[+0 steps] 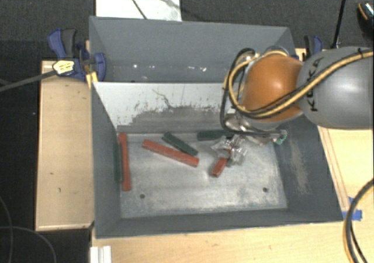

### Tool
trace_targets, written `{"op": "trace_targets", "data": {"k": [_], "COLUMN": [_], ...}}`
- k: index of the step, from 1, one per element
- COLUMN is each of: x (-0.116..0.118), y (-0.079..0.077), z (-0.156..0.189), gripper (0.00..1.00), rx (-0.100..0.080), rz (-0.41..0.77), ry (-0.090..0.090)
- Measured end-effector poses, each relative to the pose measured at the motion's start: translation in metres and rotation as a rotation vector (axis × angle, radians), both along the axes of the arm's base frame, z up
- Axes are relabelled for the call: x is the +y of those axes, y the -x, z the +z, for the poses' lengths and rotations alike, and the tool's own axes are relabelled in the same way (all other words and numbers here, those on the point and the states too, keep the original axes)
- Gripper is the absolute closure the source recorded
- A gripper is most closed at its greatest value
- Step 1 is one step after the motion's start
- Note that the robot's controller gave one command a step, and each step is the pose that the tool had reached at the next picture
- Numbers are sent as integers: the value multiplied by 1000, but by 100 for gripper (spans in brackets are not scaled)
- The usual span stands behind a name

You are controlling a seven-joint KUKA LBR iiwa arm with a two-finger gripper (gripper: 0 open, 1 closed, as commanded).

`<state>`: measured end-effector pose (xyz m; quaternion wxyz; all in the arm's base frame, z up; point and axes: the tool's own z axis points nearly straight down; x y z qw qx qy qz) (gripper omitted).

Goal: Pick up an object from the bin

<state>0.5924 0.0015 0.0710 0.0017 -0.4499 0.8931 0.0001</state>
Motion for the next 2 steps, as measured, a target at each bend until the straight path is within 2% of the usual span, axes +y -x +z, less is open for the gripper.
{"op": "trace_targets", "data": {"k": [1, 2], "x": [7, -3], "y": [4, 4], "z": [108, 158], "gripper": [100, 100], "rx": [-7, -6], "rz": [-36, -69], "ry": [0, 1]}}
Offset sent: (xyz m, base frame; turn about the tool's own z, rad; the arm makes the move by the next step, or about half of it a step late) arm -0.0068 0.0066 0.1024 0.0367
